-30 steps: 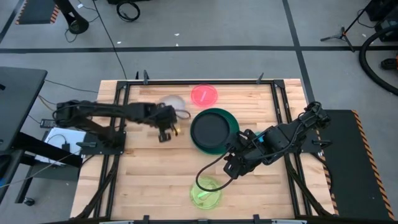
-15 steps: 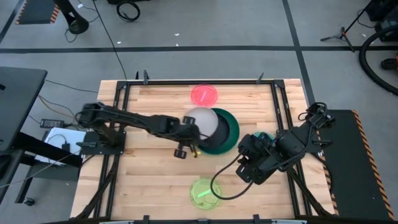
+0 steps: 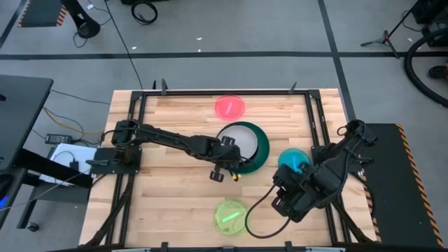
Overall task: Stack plastic plates
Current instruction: Stack the gray plate on top of the black plate, then stack the blue transparent plate on top of the gray plate
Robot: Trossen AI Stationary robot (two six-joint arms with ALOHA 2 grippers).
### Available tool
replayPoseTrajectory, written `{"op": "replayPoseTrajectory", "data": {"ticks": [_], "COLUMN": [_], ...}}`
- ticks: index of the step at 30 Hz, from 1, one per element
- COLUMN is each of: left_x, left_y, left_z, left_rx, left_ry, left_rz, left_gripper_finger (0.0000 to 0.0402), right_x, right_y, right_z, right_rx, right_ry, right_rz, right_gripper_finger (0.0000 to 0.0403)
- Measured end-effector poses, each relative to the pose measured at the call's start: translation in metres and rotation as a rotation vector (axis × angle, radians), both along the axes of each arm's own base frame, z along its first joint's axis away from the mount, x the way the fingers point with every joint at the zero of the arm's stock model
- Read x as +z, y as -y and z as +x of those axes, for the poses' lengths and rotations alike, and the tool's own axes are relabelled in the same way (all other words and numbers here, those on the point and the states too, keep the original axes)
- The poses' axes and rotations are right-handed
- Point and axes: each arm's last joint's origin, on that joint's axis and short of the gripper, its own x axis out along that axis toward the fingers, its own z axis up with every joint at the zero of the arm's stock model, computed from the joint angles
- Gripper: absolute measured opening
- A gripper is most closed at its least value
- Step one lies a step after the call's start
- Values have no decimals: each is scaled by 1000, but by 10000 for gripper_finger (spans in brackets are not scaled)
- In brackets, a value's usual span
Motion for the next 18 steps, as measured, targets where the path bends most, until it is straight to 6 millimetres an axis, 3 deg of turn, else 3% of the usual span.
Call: {"op": "replayPoseTrajectory", "data": {"ticks": [4,15,18], "left_x": [-4,-3,5], "left_y": [1,2,1], "left_z": [0,7,3], "left_rx": [5,89,118], "left_ry": [-14,60,40], "left_rz": [-9,-46,-52], "left_gripper_finger": [24,133,152], "right_x": [-2,-3,-13], "right_y": [-2,-3,2], "right_z": [-2,-3,0], "right_rx": [-17,-110,-176], "right_ry": [-13,1,-32], "right_rz": [13,35,29], "right_gripper_finger": [155,155,155]}}
